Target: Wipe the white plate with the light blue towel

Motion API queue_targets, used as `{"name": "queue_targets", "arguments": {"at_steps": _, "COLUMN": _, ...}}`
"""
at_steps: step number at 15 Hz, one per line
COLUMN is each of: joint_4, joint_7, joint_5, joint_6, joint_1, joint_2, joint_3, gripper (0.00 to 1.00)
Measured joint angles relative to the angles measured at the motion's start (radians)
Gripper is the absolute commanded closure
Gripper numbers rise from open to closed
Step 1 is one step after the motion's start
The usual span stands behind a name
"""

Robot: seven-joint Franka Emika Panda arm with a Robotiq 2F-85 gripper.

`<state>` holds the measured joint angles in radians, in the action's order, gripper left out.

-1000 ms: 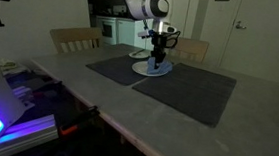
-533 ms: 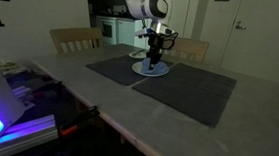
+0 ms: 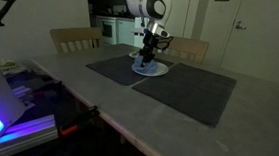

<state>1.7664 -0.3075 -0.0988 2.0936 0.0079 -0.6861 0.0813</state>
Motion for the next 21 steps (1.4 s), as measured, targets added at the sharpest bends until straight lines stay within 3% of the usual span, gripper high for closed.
{"name": "queue_targets", "arguments": {"at_steps": 6, "joint_4": 0.011, "joint_7": -0.006, "joint_5": -0.007, "joint_6": 0.182, "joint_1": 0.002, "joint_2": 0.003, "joint_3": -0.002, "gripper": 0.98}}
{"name": "queue_targets", "arguments": {"at_steps": 12, "joint_4": 0.022, "joint_7": -0.123, "joint_5": 0.112, "joint_6": 0.288, "joint_1": 0.049, "joint_2": -0.003, "joint_3": 0.079, "gripper": 0.98}}
{"name": "queue_targets", "arguments": {"at_steps": 16, "joint_4": 0.031, "joint_7": -0.158, "joint_5": 0.143, "joint_6": 0.274, "joint_1": 0.063, "joint_2": -0.003, "joint_3": 0.111, "gripper": 0.98}}
{"name": "queue_targets", "arguments": {"at_steps": 21, "joint_4": 0.013, "joint_7": -0.076, "joint_5": 0.120, "joint_6": 0.100, "joint_1": 0.040, "joint_2": 0.001, "joint_3": 0.076, "gripper": 0.98}}
